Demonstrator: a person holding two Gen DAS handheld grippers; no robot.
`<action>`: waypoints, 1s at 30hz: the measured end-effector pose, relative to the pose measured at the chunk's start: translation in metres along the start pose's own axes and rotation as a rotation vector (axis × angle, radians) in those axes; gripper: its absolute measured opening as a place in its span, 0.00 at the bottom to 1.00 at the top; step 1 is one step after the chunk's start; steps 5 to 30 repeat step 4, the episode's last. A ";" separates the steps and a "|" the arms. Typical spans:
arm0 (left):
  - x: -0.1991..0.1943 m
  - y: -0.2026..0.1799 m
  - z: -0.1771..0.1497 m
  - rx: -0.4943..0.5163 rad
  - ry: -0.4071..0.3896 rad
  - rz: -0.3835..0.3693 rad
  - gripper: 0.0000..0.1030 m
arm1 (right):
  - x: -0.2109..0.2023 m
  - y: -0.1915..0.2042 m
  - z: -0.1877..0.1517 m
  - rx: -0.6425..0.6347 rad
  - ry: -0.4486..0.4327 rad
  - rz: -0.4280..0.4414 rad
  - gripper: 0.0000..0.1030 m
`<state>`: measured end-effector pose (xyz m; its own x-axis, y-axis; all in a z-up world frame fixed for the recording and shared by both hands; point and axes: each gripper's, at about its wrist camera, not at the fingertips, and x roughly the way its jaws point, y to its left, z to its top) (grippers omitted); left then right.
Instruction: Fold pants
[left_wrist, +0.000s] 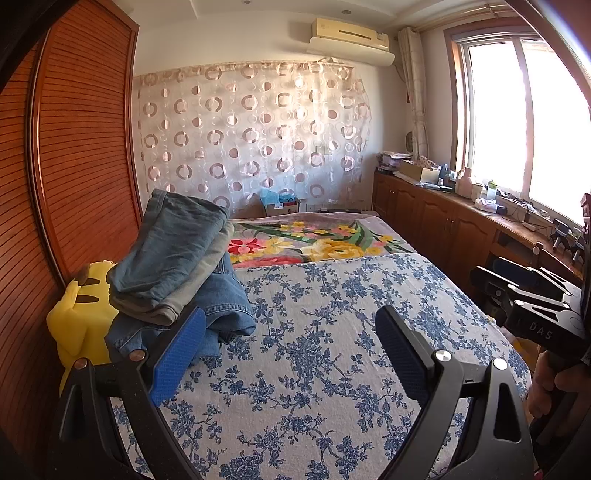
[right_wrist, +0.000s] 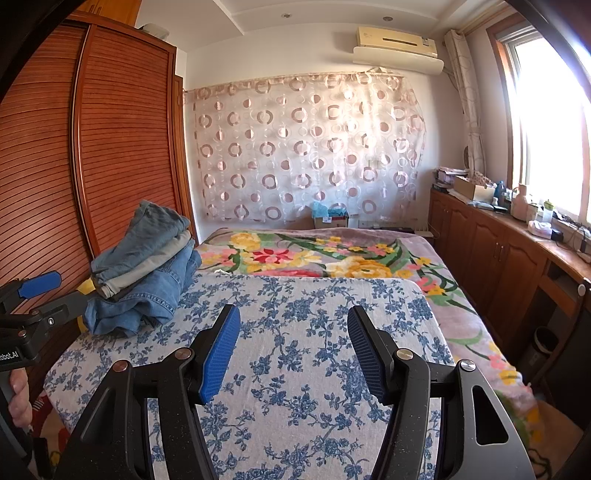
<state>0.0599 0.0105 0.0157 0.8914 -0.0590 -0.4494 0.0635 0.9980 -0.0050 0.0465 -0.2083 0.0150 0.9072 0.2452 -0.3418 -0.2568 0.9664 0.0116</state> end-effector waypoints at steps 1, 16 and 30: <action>0.000 0.000 0.000 0.000 0.000 -0.001 0.91 | 0.000 0.000 0.000 0.000 0.000 0.001 0.61; -0.001 0.000 0.001 0.002 0.000 0.000 0.91 | 0.000 0.001 0.000 0.001 0.000 0.001 0.61; -0.001 0.000 0.001 0.002 0.000 0.000 0.91 | 0.000 0.001 0.000 0.001 0.000 0.001 0.61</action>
